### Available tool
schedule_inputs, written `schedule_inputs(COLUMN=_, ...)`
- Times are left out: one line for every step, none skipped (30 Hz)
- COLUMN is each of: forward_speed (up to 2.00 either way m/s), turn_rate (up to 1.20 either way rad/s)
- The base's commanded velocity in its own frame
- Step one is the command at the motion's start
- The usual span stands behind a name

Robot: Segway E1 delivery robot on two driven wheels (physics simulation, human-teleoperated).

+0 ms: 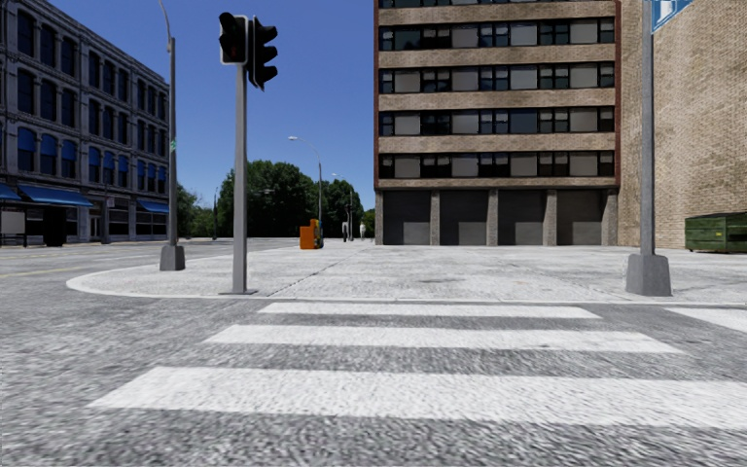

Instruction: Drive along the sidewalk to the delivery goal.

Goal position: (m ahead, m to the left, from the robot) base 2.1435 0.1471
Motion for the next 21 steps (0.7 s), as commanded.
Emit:
schedule_inputs(forward_speed=2.00, turn_rate=0.00)
schedule_inputs(forward_speed=2.00, turn_rate=0.00)
schedule_inputs(forward_speed=2.00, turn_rate=0.00)
schedule_inputs(forward_speed=2.00, turn_rate=0.00)
schedule_inputs(forward_speed=2.00, turn_rate=0.00)
schedule_inputs(forward_speed=2.00, turn_rate=0.00)
schedule_inputs(forward_speed=2.00, turn_rate=0.00)
schedule_inputs(forward_speed=2.00, turn_rate=0.00)
schedule_inputs(forward_speed=2.00, turn_rate=0.00)
schedule_inputs(forward_speed=2.00, turn_rate=0.00)
schedule_inputs(forward_speed=2.00, turn_rate=0.00)
schedule_inputs(forward_speed=2.00, turn_rate=0.00)
schedule_inputs(forward_speed=2.00, turn_rate=0.00)
schedule_inputs(forward_speed=2.00, turn_rate=0.00)
schedule_inputs(forward_speed=2.00, turn_rate=0.00)
schedule_inputs(forward_speed=2.00, turn_rate=0.00)
schedule_inputs(forward_speed=2.00, turn_rate=0.00)
schedule_inputs(forward_speed=2.00, turn_rate=0.00)
schedule_inputs(forward_speed=2.00, turn_rate=0.00)
schedule_inputs(forward_speed=2.00, turn_rate=0.00)
schedule_inputs(forward_speed=2.00, turn_rate=0.00)
